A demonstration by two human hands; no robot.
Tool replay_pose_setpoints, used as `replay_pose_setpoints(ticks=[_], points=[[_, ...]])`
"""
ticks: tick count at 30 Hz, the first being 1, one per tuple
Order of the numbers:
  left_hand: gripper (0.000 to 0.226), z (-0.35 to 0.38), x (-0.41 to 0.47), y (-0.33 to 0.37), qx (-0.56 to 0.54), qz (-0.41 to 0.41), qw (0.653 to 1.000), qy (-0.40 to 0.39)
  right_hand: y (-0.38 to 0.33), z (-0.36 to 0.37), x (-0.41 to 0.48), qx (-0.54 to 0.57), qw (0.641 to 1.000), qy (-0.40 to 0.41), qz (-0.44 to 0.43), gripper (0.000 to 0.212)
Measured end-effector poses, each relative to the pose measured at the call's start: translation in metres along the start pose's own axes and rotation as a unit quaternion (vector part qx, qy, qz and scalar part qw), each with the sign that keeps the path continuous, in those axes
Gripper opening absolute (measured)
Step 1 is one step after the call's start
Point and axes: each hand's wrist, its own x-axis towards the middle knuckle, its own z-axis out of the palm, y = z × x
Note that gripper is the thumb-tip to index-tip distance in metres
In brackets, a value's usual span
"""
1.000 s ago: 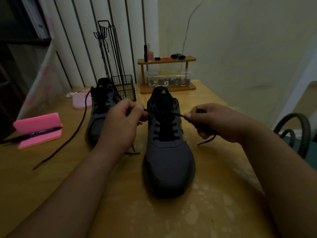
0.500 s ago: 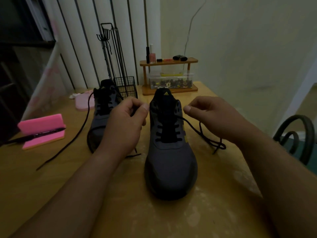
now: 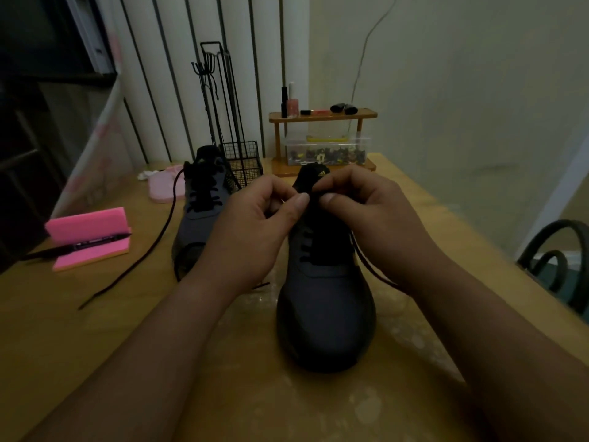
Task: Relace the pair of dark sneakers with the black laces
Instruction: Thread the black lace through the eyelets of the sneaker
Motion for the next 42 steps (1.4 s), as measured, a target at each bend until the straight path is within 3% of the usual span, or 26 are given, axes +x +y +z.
replay_pose_setpoints(ticks=[5, 9, 11, 14, 16, 19, 21, 22, 24, 26, 28, 29, 31, 33, 35, 40, 42], points=[[0.007, 0.000, 0.000, 0.000, 0.027, 0.009, 1.000, -0.005, -0.005, -0.002, -0.002, 0.071, 0.995, -0.069, -0.015, 0.020], [0.014, -0.003, 0.001, 0.003, -0.001, -0.002, 1.000, -0.001, -0.009, -0.014, 0.004, 0.158, 0.987, -0.029, 0.006, 0.035], [0.015, -0.005, 0.001, 0.002, -0.002, -0.001, 1.000, 0.011, -0.010, -0.020, 0.004, 0.097, 0.994, -0.036, 0.013, 0.035], [0.013, -0.004, 0.000, 0.004, -0.001, -0.004, 1.000, -0.001, -0.012, -0.019, 0.001, -0.088, 0.992, -0.087, 0.009, 0.014], [0.013, -0.003, 0.000, 0.004, 0.000, -0.009, 1.000, -0.013, -0.014, -0.016, 0.000, -0.097, 0.992, -0.084, 0.007, 0.005], [0.018, -0.007, 0.001, 0.000, 0.006, -0.017, 1.000, -0.004, -0.014, -0.029, 0.005, 0.102, 0.991, 0.031, 0.081, 0.022], [0.020, -0.012, 0.003, -0.002, -0.003, -0.038, 0.999, 0.011, -0.012, -0.042, 0.008, 0.252, 0.950, 0.106, 0.147, 0.030], [0.021, -0.014, 0.003, -0.002, -0.014, -0.052, 0.998, 0.018, -0.008, -0.049, 0.009, 0.275, 0.934, 0.138, 0.180, 0.034], [0.022, -0.015, 0.003, -0.001, -0.030, -0.070, 0.997, 0.025, -0.001, -0.054, 0.010, 0.209, 0.932, 0.181, 0.234, 0.041], [0.022, -0.013, 0.002, 0.001, -0.003, -0.050, 0.999, 0.019, 0.007, -0.051, 0.010, 0.015, 0.956, 0.193, 0.220, 0.038], [0.021, -0.009, 0.001, 0.002, 0.028, -0.026, 0.999, 0.003, 0.007, -0.042, 0.007, -0.164, 0.961, 0.201, 0.093, 0.032], [0.020, -0.006, 0.000, 0.003, 0.032, -0.020, 0.999, -0.011, 0.003, -0.036, 0.006, -0.196, 0.961, 0.194, 0.011, 0.031], [0.018, -0.001, -0.002, 0.003, 0.027, -0.008, 0.998, -0.047, -0.006, -0.022, 0.003, -0.203, 0.966, 0.122, -0.099, 0.029], [0.017, 0.001, -0.003, 0.004, 0.011, -0.005, 0.997, -0.074, -0.008, -0.007, 0.001, -0.215, 0.968, 0.022, -0.126, 0.024], [0.018, 0.002, -0.003, 0.001, 0.006, -0.010, 0.996, -0.083, -0.005, -0.001, -0.001, -0.225, 0.966, -0.028, -0.125, 0.018], [0.012, 0.002, -0.002, -0.004, 0.032, -0.010, 0.997, -0.067, 0.000, -0.001, 0.000, -0.181, 0.979, -0.042, -0.079, 0.010], [0.016, 0.002, -0.002, -0.001, 0.019, -0.012, 0.998, -0.065, 0.003, -0.004, 0.002, -0.183, 0.980, 0.007, -0.077, 0.007]])
